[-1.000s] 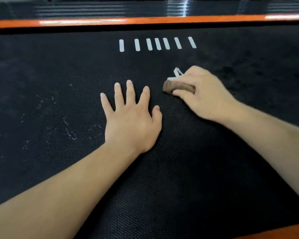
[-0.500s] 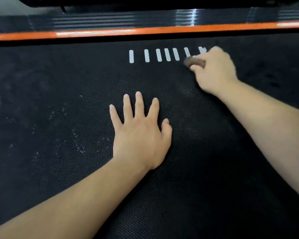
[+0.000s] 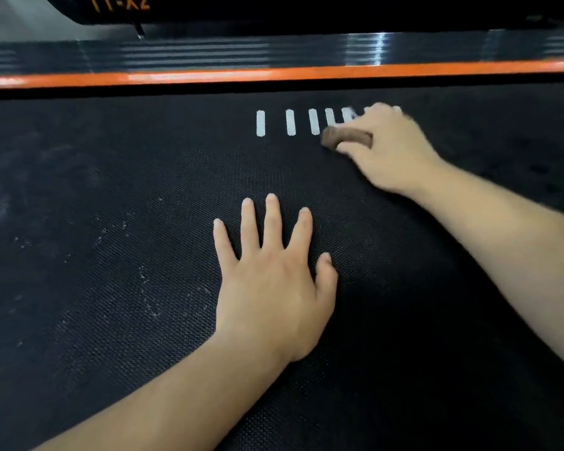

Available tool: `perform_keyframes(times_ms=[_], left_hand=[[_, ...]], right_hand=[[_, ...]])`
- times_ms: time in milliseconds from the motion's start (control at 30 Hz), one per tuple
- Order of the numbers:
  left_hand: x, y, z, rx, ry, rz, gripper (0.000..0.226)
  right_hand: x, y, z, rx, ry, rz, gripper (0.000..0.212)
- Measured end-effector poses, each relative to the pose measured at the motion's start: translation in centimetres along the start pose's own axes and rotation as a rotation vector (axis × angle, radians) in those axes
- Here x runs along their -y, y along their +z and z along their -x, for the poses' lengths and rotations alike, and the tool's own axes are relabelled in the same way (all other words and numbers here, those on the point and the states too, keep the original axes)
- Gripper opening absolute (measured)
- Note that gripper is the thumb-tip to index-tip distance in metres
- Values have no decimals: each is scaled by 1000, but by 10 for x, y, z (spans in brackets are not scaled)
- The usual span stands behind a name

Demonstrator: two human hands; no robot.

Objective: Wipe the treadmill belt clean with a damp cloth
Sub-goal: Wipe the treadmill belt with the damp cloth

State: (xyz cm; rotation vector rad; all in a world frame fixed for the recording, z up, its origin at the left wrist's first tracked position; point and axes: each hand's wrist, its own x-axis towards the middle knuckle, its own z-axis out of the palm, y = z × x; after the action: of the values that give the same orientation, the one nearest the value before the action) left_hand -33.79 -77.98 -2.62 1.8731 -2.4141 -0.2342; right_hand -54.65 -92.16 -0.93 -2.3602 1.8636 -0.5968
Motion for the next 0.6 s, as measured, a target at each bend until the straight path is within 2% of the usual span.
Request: perform_keyframes(times_ms=[133, 167, 233, 300, 333, 367, 467, 500, 533, 600], left_hand=[[0, 1, 1, -6, 8, 8, 69], [0, 0, 1, -8, 8, 8, 69], [1, 0, 1, -14, 7, 7, 70], [1, 0, 0, -25, 3, 13, 70], [1, 0, 0, -30, 3, 19, 70], [0, 0, 0, -30, 8, 21, 70], [1, 1, 0, -22, 12, 15, 70], [1, 1, 0, -27, 11, 16, 70], [2, 1, -1, -32, 8, 15, 70], [1, 3, 0, -35, 0, 13, 69]], right_hand=[[-39, -6, -56, -171, 443, 134, 27], [-34, -1, -60, -174, 455, 152, 29], [-14, 12, -59, -123, 307, 72, 30], [-5, 15, -46, -13, 111, -31, 21], [-10, 9, -44, 8, 84, -14, 16], [-20, 1, -49, -14, 133, 30, 14], [-57, -14, -72, -191, 494, 104, 24], [-55, -10, -74, -205, 494, 136, 25], [-50, -2, -76, -172, 413, 105, 24], [-33, 11, -68, -25, 170, 4, 17]])
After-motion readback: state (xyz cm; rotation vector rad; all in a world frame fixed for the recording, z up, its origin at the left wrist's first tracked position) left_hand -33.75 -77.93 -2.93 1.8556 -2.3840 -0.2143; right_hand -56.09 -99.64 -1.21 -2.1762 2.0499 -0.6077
